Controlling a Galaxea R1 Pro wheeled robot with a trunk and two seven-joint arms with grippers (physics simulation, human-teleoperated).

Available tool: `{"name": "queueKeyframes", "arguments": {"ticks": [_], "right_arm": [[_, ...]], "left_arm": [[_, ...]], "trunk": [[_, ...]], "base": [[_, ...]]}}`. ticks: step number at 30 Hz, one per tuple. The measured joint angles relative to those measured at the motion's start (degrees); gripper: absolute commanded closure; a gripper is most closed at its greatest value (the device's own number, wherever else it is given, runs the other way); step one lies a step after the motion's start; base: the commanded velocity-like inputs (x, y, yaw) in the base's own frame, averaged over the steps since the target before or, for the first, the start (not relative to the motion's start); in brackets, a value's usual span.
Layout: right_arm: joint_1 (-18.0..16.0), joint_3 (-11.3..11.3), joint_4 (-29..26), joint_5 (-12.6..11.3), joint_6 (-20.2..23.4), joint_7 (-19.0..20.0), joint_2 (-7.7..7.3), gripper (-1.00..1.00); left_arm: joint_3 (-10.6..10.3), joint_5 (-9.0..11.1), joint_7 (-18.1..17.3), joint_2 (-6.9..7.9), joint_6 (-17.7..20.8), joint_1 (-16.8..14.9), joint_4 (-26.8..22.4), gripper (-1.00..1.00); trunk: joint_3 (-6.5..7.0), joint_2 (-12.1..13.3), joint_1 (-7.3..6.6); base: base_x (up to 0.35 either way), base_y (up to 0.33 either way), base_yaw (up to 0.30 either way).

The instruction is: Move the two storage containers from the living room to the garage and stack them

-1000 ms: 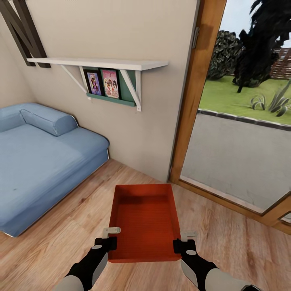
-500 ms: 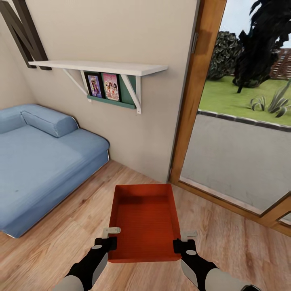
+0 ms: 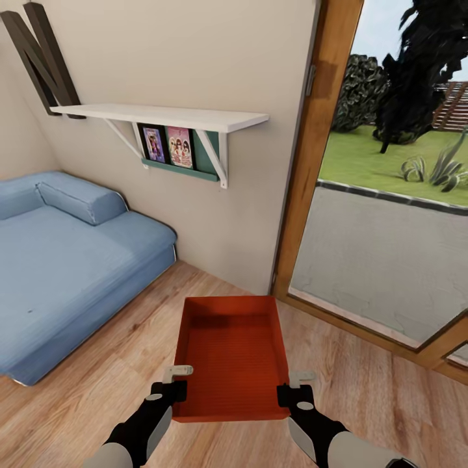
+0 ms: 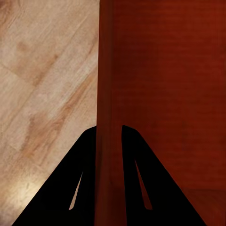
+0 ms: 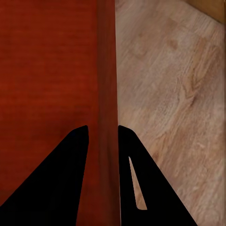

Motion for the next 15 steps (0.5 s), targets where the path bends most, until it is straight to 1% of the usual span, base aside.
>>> {"name": "queueKeyframes", "arguments": {"ticks": [15], "right_arm": [[0.0, 0.0, -0.1, 0.1, 0.1, 0.0, -0.02, 1.00]], "left_arm": [[0.0, 0.0, 0.0, 0.00, 0.0, 0.0, 0.0, 1.00]], "trunk": [[4.04, 6.0, -3.30]], "base": [[0.000, 0.000, 0.000]]}}
